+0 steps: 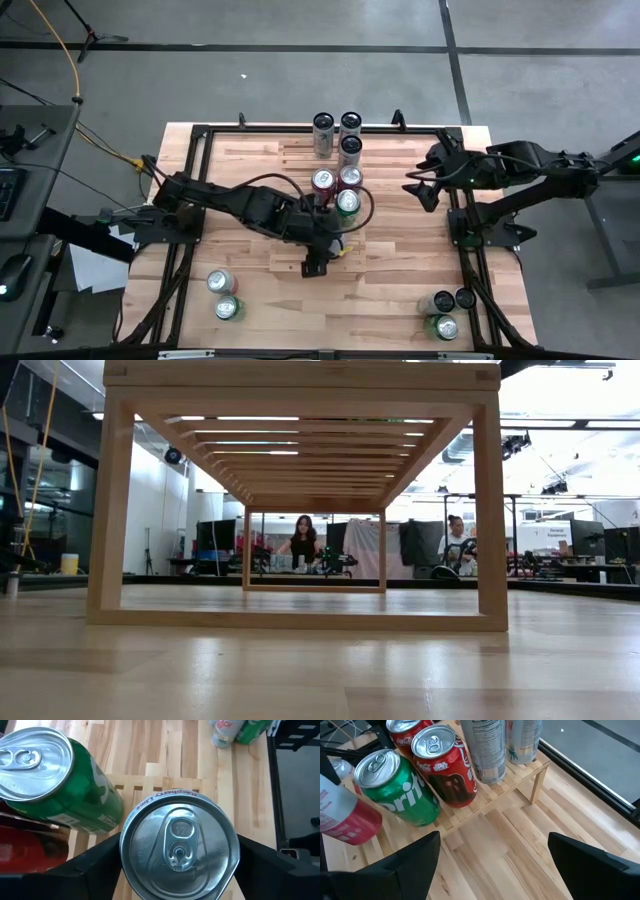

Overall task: Place canned beverage on shelf
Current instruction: Put the pink white soda can on the shelf

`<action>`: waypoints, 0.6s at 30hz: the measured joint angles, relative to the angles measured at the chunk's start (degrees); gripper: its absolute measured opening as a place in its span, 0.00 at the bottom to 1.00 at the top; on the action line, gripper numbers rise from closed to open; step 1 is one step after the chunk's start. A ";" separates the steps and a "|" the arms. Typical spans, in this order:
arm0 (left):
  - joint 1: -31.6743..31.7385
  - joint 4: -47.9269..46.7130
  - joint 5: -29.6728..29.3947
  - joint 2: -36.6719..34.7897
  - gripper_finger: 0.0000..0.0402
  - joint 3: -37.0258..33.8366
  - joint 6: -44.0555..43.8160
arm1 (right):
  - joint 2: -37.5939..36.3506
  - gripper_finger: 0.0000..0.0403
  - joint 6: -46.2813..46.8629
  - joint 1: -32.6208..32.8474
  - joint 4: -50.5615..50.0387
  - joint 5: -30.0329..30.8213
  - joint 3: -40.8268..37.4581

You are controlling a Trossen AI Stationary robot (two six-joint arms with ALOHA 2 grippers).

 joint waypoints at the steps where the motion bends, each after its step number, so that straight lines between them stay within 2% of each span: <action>1: 0.00 0.02 -0.04 0.06 0.79 0.00 0.28 | 0.00 0.88 -0.02 0.00 0.15 0.00 0.00; 5: 0.10 0.77 -2.27 0.08 0.81 0.00 2.27 | 0.00 0.88 -0.08 0.00 1.01 0.00 0.00; 10: 0.81 1.55 -2.27 0.08 0.79 0.00 2.42 | 0.00 0.88 -0.13 0.00 1.75 0.00 0.00; 18: 2.52 3.56 2.50 0.08 0.80 0.00 2.42 | 0.00 0.88 -0.09 0.00 1.79 0.00 0.00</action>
